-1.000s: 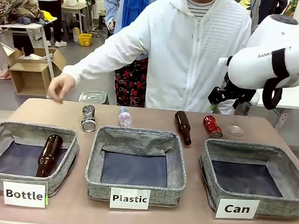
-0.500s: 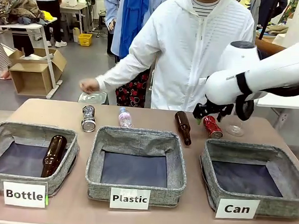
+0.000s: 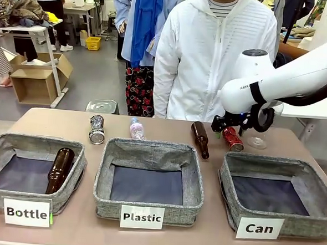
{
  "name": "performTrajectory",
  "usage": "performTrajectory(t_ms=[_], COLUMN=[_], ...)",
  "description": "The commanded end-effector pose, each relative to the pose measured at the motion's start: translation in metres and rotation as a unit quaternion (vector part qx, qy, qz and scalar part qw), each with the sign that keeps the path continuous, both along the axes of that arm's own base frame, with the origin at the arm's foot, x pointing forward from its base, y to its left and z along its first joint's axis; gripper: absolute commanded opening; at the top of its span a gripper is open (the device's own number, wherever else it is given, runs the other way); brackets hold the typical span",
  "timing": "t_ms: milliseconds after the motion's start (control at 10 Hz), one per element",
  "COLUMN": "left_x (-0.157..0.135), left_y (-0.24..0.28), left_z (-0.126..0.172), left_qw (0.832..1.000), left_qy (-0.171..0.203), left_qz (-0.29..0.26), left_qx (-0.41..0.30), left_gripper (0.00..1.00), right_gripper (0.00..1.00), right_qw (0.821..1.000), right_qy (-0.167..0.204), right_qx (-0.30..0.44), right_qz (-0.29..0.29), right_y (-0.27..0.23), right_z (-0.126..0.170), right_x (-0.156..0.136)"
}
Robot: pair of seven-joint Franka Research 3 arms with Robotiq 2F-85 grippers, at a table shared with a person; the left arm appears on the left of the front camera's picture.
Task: Sort the can waste into the basket.
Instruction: Pick up the can waste from the table and place it in the right Fabric basket.
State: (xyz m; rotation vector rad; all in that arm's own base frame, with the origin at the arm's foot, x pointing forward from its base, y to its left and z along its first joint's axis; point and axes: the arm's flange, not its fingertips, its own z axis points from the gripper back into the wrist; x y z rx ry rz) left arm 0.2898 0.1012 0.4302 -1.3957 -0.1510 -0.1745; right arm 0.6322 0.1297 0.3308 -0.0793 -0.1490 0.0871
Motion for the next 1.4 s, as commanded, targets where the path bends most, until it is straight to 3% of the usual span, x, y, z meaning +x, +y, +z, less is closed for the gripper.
performTrajectory(t_ms=[0, 400, 500, 600, 700, 1000, 1100, 1300], left_x=[-0.011, -0.011, -0.011, -0.011, -0.011, -0.011, -0.011, -0.011], left_y=[0.004, 0.004, 0.004, 0.004, 0.004, 0.004, 0.004, 0.004], left_z=[0.007, 0.007, 0.007, 0.007, 0.007, 0.007, 0.007, 0.007], left_qw=[1.000, 1.000, 1.000, 1.000, 1.000, 1.000, 1.000, 1.000], left_qy=[-0.015, -0.015, -0.015, -0.015, -0.015, -0.015, -0.015, -0.015], left_qz=[0.001, 0.001, 0.001, 0.001, 0.001, 0.001, 0.001, 0.001], left_qx=[-0.007, -0.007, -0.007, -0.007, -0.007, -0.007, -0.007, -0.007], left_gripper=[1.00, 1.00, 1.00, 1.00, 1.00, 1.00, 1.00, 1.00], right_gripper=[1.00, 1.00, 0.60, 0.40, 0.01, 0.00, 0.04, 0.00], right_qw=[0.999, 0.999, 0.999, 0.999, 0.999, 0.999, 0.999, 1.000], right_qy=[-0.009, 0.008, 0.016, 0.017, 0.020, 0.022, 0.018, 0.005], right_qx=[-0.021, -0.027, -0.026, -0.026, -0.024, -0.023, -0.021, -0.017], right_qz=[-0.036, -0.042, -0.044, -0.042, -0.044, -0.037, -0.034, -0.023], right_y=[0.004, -0.002, -0.003, -0.003, -0.003, -0.002, -0.002, -0.005], right_z=[-0.003, -0.019, -0.019, -0.018, -0.019, -0.020, -0.017, 0.000], right_x=[0.014, 0.020, 0.017, 0.017, 0.019, 0.016, 0.015, 0.004])
